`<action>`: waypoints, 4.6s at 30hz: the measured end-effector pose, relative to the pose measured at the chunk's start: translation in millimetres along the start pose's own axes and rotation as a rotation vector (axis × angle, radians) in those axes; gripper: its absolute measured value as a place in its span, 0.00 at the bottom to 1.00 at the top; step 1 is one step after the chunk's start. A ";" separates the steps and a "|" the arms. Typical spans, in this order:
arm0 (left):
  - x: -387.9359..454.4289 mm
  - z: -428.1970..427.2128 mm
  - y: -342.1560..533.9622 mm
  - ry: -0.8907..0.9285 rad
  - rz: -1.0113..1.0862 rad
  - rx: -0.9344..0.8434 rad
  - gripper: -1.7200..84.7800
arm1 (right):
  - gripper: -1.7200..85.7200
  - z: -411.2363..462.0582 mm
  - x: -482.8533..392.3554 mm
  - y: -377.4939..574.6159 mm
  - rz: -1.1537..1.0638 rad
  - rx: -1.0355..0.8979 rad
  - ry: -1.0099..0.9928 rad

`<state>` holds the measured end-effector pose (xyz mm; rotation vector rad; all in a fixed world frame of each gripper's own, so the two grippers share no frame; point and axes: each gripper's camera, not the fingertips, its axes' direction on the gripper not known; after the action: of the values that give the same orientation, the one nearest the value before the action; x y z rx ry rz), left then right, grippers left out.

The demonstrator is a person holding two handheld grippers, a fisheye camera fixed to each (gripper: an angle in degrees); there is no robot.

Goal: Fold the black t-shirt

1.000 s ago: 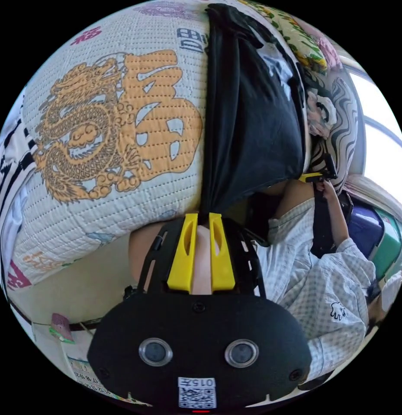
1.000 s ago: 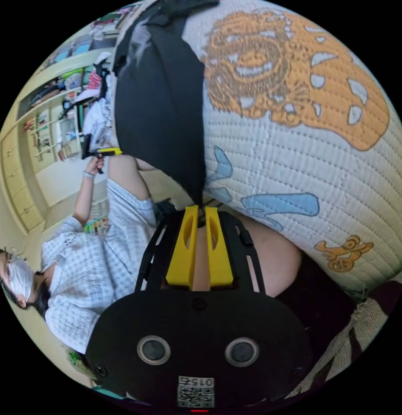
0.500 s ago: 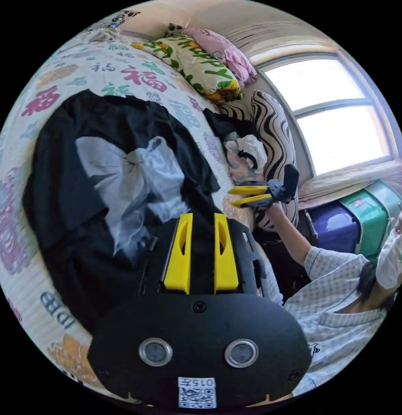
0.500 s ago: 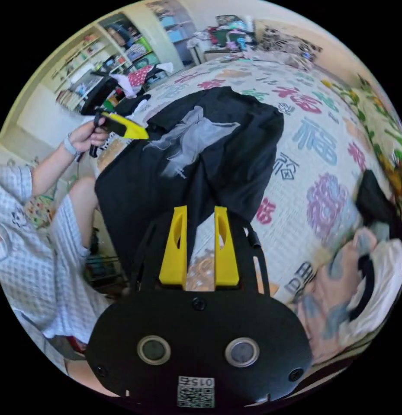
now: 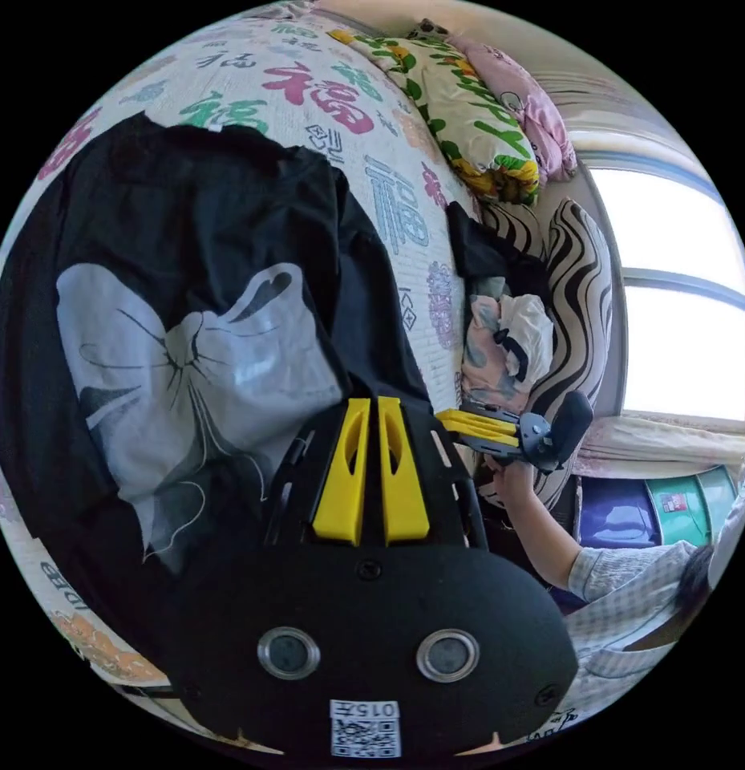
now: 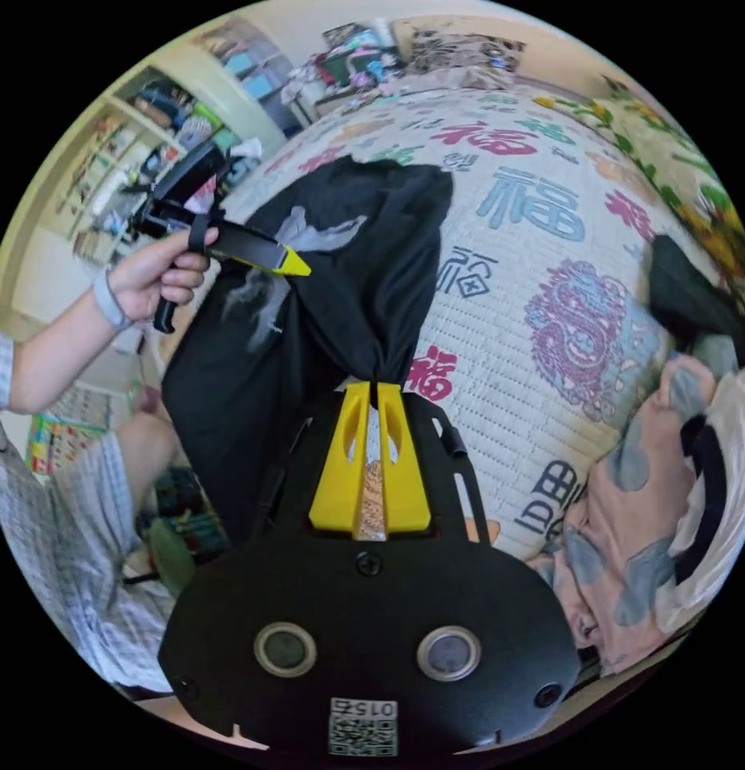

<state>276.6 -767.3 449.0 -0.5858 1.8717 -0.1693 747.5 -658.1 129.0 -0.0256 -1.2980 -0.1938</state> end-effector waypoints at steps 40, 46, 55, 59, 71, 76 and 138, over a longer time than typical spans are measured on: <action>249.3 183.8 -259.6 -0.363 0.682 -0.366 0.05 | 0.01 2.6 255.9 -40.0 0.649 0.261 -0.233; 240.6 111.0 -239.5 -0.051 0.643 -0.213 0.07 | 0.01 21.0 252.7 -47.5 0.706 0.281 -0.188; 35.2 -70.8 -0.5 -0.210 0.102 0.134 0.10 | 0.04 63.7 174.3 -130.7 0.394 0.172 -0.262; -64.3 -160.6 109.9 -0.328 -0.198 0.195 0.11 | 0.09 136.4 101.8 -230.8 0.182 0.100 -0.470; -177.9 -266.4 174.5 -0.265 -0.151 0.226 0.10 | 0.04 378.5 -36.2 -426.9 0.027 -0.350 -0.308; -210.4 -314.5 198.7 -0.140 -0.177 0.330 0.03 | 0.02 378.0 -41.8 -457.1 0.106 -0.230 -0.423; -255.9 -581.7 65.7 -0.275 0.252 0.158 0.12 | 0.13 415.8 32.9 -569.0 -0.141 -0.424 0.188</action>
<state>-206.8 -683.3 858.1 -0.2469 1.6299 -0.0652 269.9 -1168.9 222.3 -0.2716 -1.0533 -0.5773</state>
